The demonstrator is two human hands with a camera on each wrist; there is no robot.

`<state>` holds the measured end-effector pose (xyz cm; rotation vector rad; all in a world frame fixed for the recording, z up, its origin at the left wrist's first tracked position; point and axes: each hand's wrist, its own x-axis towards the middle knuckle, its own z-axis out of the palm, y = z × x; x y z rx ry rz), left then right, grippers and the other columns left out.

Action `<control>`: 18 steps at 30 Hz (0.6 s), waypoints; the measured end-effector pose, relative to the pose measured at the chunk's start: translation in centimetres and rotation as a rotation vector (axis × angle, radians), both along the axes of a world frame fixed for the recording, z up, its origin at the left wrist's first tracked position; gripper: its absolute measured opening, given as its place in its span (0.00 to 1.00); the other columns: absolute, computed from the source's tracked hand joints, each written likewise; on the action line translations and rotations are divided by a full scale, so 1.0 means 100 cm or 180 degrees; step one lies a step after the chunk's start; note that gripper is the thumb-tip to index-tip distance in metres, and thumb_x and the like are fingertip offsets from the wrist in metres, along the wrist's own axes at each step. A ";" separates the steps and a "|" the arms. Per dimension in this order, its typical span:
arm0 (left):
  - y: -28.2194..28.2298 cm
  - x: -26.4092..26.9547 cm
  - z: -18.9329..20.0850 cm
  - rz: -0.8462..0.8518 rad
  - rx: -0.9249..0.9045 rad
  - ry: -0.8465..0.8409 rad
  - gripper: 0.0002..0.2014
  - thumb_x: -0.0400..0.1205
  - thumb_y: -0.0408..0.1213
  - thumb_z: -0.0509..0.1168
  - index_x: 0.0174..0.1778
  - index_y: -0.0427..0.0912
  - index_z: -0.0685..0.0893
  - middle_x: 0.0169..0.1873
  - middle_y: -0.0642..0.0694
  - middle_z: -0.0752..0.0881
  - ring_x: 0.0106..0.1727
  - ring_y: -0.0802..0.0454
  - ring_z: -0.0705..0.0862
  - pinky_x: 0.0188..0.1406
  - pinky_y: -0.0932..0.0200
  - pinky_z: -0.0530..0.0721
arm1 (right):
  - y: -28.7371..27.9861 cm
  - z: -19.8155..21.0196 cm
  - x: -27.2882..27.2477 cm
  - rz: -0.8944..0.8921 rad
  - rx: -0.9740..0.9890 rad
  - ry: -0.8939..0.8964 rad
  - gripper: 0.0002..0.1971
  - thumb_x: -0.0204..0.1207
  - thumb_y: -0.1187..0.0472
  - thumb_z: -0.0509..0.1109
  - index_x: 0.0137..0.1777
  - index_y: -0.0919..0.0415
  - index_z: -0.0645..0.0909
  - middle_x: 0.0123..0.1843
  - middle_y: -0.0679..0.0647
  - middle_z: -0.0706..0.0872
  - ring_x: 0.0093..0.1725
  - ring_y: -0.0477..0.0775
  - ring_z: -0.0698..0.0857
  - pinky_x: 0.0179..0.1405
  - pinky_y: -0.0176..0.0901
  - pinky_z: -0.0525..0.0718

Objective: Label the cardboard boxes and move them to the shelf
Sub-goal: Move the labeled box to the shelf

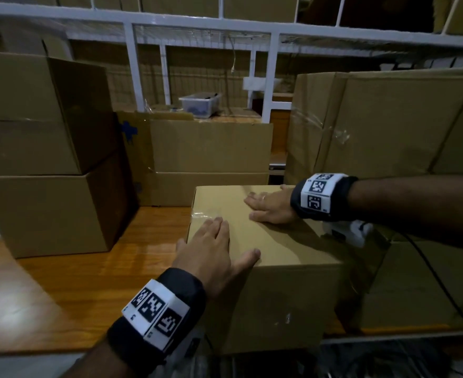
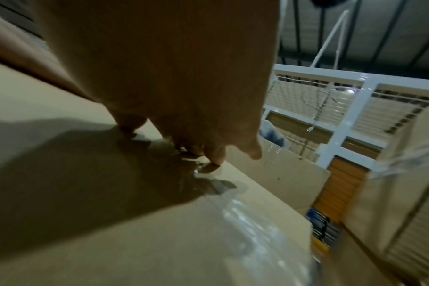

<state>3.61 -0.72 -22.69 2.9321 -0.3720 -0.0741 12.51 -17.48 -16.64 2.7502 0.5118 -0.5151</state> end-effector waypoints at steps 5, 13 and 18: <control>0.005 0.000 0.004 0.0012 0.0005 0.0108 0.49 0.74 0.75 0.46 0.84 0.47 0.45 0.84 0.53 0.46 0.84 0.55 0.47 0.77 0.40 0.58 | -0.009 -0.006 -0.001 0.0225 0.0075 0.0103 0.30 0.86 0.41 0.43 0.85 0.47 0.40 0.87 0.47 0.41 0.85 0.50 0.46 0.80 0.62 0.42; 0.002 -0.002 0.009 0.0027 -0.0012 0.0248 0.56 0.67 0.79 0.46 0.84 0.44 0.44 0.84 0.52 0.46 0.84 0.55 0.47 0.78 0.39 0.58 | -0.022 -0.006 -0.017 0.0209 -0.0021 0.0004 0.31 0.86 0.40 0.43 0.85 0.48 0.41 0.87 0.46 0.43 0.85 0.50 0.48 0.80 0.62 0.40; 0.003 -0.002 0.011 -0.0018 0.0051 0.0313 0.61 0.61 0.81 0.46 0.84 0.43 0.43 0.84 0.51 0.44 0.84 0.54 0.46 0.79 0.39 0.58 | -0.028 -0.008 -0.042 0.0357 0.0107 0.0100 0.30 0.87 0.42 0.44 0.85 0.49 0.42 0.86 0.46 0.43 0.85 0.50 0.48 0.80 0.61 0.40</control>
